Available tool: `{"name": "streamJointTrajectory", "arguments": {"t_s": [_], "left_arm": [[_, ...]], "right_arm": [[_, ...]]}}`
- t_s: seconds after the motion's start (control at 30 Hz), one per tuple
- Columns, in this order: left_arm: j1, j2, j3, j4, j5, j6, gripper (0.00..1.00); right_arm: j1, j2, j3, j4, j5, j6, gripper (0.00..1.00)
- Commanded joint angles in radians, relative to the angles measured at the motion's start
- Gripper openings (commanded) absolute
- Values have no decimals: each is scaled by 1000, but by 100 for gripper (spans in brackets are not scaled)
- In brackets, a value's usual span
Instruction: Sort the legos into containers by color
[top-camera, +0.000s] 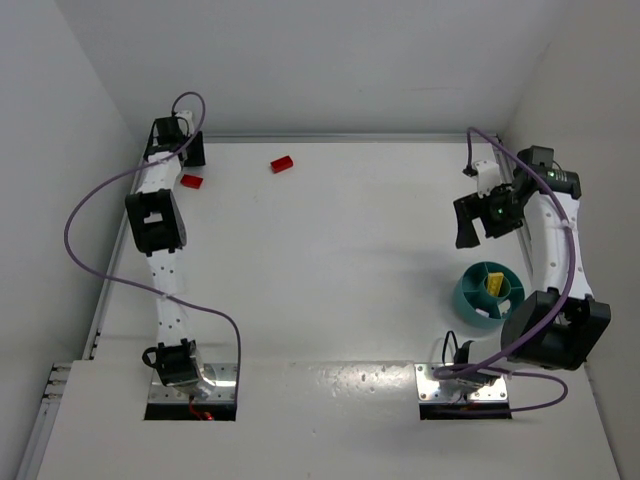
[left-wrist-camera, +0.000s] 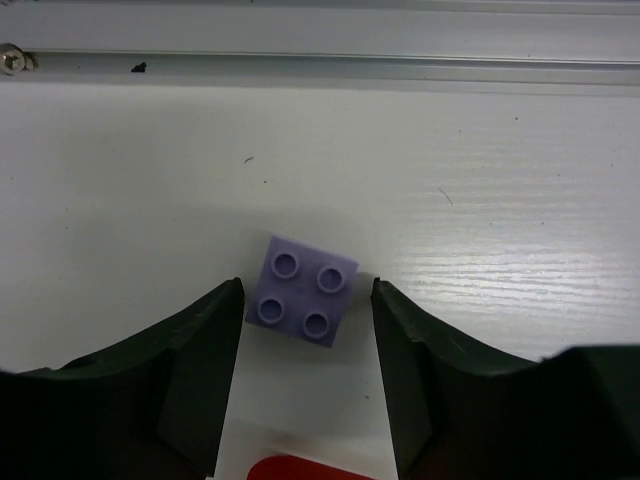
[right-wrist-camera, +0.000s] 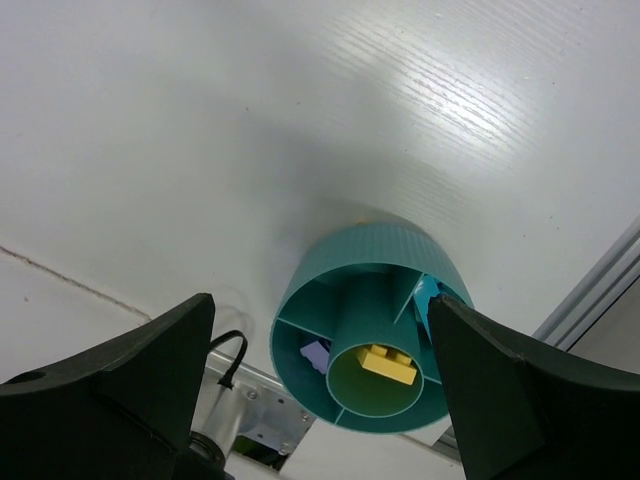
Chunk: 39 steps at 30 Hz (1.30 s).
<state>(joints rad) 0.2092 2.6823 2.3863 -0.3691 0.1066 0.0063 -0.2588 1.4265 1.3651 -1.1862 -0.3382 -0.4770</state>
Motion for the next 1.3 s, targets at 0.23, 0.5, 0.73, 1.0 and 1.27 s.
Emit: {"name": "streamJointTrajectory", "arguments": {"t_s": [0.23, 0.5, 0.73, 1.0, 1.27], "left_arm": [[-2, 7, -39, 2, 31, 44, 27], [-2, -310, -381, 124, 231, 96, 7], [-80, -680, -734, 163, 563, 84, 4], [-356, -1184, -1211, 222, 651, 130, 3], [-606, -1357, -1296, 208, 575, 84, 2]], "right_arm": [[6, 17, 40, 10, -45, 23, 84], [6, 8, 80, -44, -148, 3, 84], [26, 133, 273, -206, -438, -8, 84], [76, 233, 235, -222, -798, 83, 83], [110, 236, 32, 35, -1070, 417, 83]]}}
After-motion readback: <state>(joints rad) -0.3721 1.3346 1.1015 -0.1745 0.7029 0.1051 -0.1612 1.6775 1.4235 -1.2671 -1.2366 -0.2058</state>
